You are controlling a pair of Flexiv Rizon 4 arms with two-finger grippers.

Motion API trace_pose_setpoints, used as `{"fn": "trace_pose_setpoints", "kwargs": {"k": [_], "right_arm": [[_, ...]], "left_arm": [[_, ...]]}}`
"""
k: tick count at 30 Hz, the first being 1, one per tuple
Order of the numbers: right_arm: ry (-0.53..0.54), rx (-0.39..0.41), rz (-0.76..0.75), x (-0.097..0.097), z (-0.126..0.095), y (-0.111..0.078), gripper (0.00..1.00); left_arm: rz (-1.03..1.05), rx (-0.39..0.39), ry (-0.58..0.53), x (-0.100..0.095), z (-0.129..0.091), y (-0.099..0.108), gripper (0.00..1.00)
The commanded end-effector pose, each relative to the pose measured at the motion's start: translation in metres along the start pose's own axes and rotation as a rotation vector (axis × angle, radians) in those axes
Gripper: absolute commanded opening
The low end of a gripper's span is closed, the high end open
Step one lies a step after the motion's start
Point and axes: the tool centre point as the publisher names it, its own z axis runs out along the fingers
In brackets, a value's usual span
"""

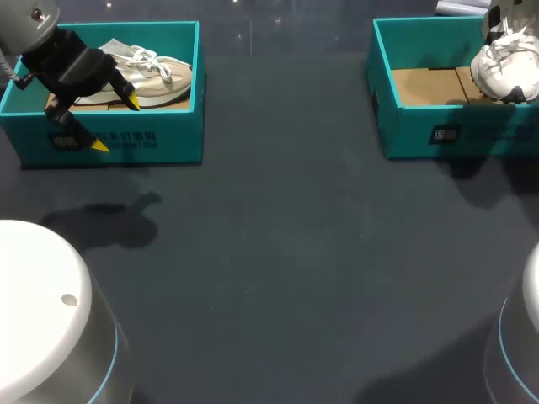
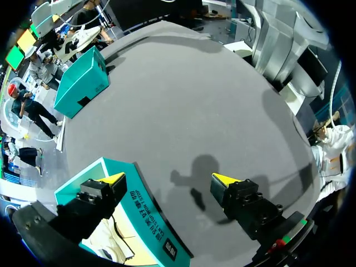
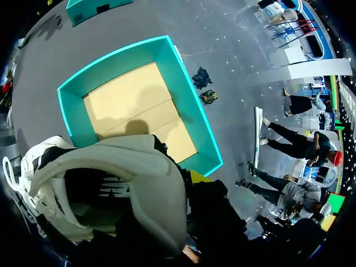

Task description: Take the shoe out of the shoebox, open the shoe tongue, remove and reinsert the insole, then place the shoe into the shoebox

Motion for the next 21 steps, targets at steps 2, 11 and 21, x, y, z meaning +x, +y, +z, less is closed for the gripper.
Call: {"fn": "trace_pose_setpoints", "kwargs": {"k": [2, 11, 21], "right_arm": [[-0.001, 0.032, 0.385, 0.012, 0.001, -0.030, 0.00], [0.009, 0.078, 0.704, 0.028, 0.001, -0.063, 0.00], [0.009, 0.078, 0.704, 0.028, 0.001, -0.063, 0.00]], "left_arm": [[0.001, -0.003, -0.001, 0.001, 0.000, 0.000, 1.00], [0.001, -0.003, -0.001, 0.001, 0.000, 0.000, 1.00], [0.001, -0.003, -0.001, 0.001, 0.000, 0.000, 1.00]]}}
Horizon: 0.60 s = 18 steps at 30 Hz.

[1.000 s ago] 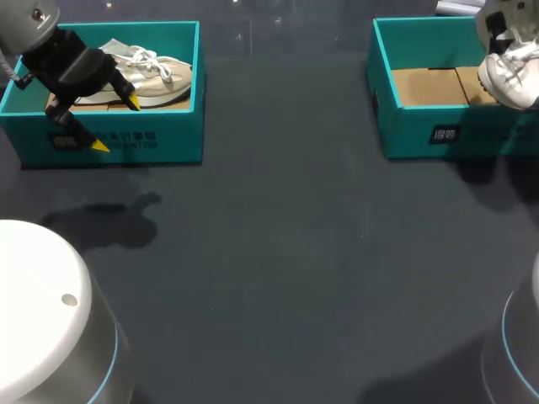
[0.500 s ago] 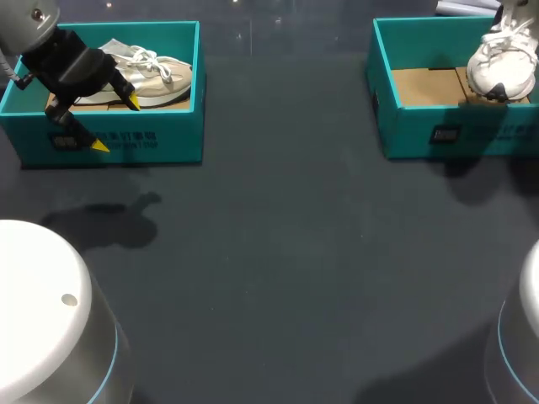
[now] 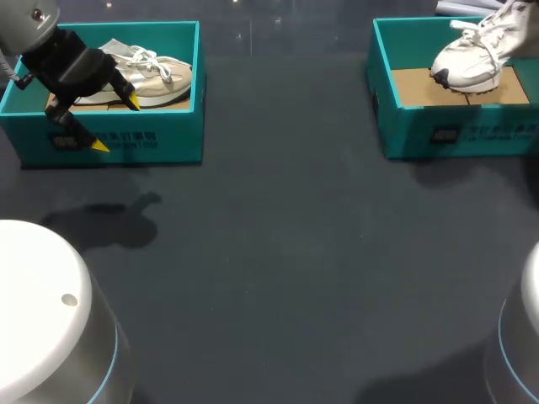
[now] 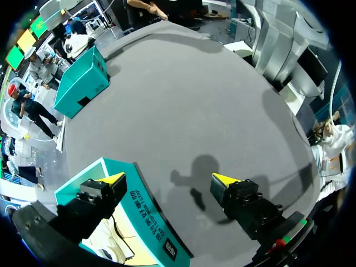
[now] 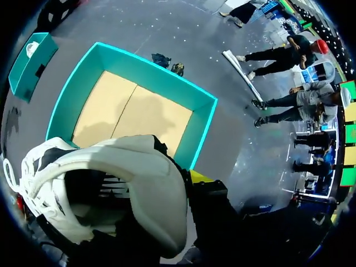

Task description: Take the shoe out of the shoebox, open the shoe tongue, remove and reinsert the insole, then place the shoe into the shoebox

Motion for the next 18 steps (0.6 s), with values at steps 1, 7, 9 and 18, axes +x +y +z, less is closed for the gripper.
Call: {"fn": "trace_pose_setpoints", "kwargs": {"k": [1, 7, 9, 18], "right_arm": [[-0.001, 0.012, 0.027, -0.001, -0.003, 0.004, 0.00], [-0.017, -0.002, 0.203, -0.001, 0.004, 0.003, 0.00], [-0.008, -0.010, 0.279, 0.000, 0.008, -0.002, 0.00], [-0.050, -0.029, 0.482, 0.001, 0.015, -0.019, 0.00]], "left_arm": [[0.001, -0.003, -0.001, 0.001, 0.000, 0.000, 1.00], [0.001, -0.003, -0.001, 0.001, 0.000, 0.000, 1.00], [0.001, -0.003, -0.001, 0.001, 0.000, 0.000, 1.00], [0.001, -0.003, -0.001, 0.001, 0.000, 0.000, 1.00]]}}
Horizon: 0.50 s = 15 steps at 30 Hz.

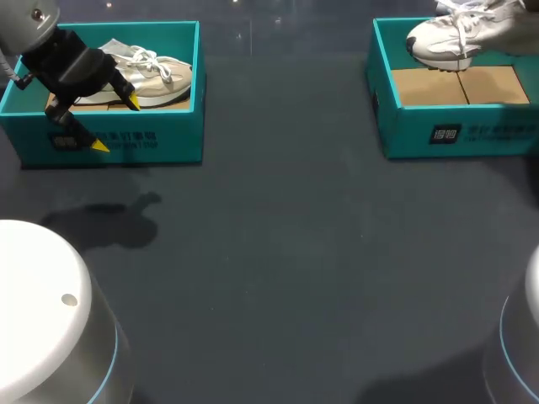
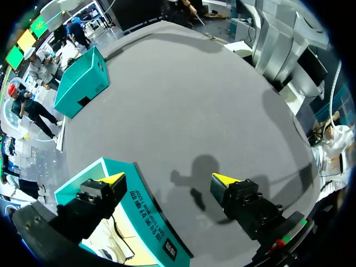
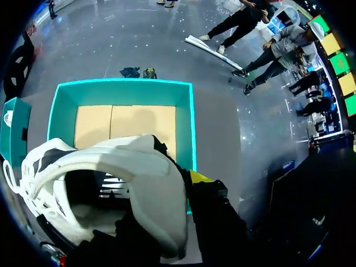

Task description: Take the shoe out of the shoebox, open the shoe tongue, remove and reinsert the insole, then place the shoe into the shoebox

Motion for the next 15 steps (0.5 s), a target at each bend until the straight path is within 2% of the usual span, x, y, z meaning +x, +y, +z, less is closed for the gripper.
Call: {"fn": "trace_pose_setpoints", "kwargs": {"k": [1, 13, 15], "right_arm": [[-0.021, -0.028, 0.064, -0.0021, -0.0025, -0.0144, 0.00], [-0.021, -0.028, 0.064, -0.0021, -0.0025, -0.0144, 0.00], [-0.034, -0.035, 0.117, -0.0007, 0.0051, -0.0150, 0.00]], "left_arm": [[0.001, -0.003, -0.001, 0.0013, -0.0004, -0.0003, 1.00], [0.001, -0.003, -0.001, 0.0013, -0.0004, -0.0003, 1.00], [0.001, -0.003, -0.001, 0.0013, -0.0004, -0.0003, 1.00]]}}
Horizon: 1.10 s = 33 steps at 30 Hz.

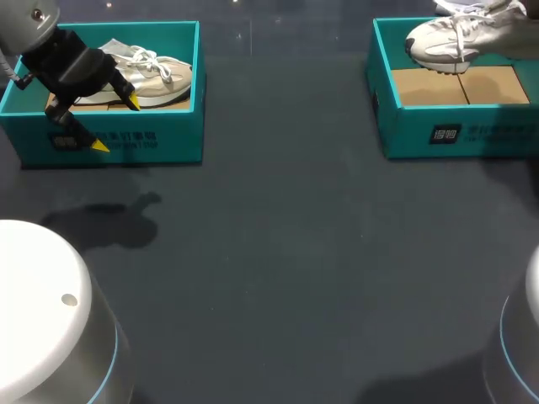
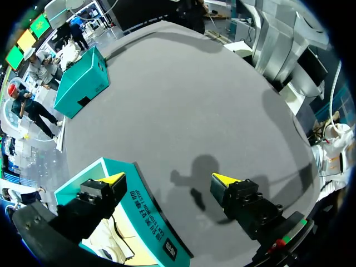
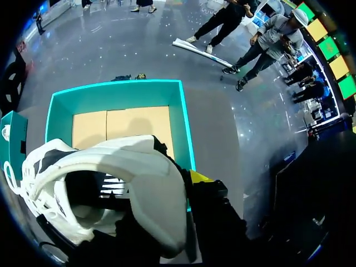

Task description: Take the shoe out of the shoebox, open the shoe tongue, remove and reinsert the insole, then place the shoe into the shoebox

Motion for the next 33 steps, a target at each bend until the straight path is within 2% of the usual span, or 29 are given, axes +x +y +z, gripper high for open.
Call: {"fn": "trace_pose_setpoints", "kwargs": {"k": [1, 10, 16, 27, 33], "right_arm": [[-0.011, -0.011, 0.059, 0.002, 0.010, -0.002, 0.00], [0.007, -0.004, 0.108, 0.007, 0.036, -0.013, 0.00], [0.025, 0.012, 0.110, 0.011, 0.039, -0.019, 0.00], [0.025, 0.012, 0.110, 0.011, 0.039, -0.019, 0.00], [0.022, 0.014, 0.142, 0.018, 0.051, -0.027, 0.00]], "left_arm": [[0.001, -0.003, -0.001, 0.001, 0.000, 0.000, 1.00], [0.001, -0.003, -0.001, 0.001, 0.000, 0.000, 1.00], [0.001, -0.003, -0.001, 0.001, 0.000, 0.000, 1.00], [0.001, -0.003, -0.001, 0.001, 0.000, 0.000, 1.00], [0.001, -0.003, -0.001, 0.001, 0.000, 0.000, 1.00]]}}
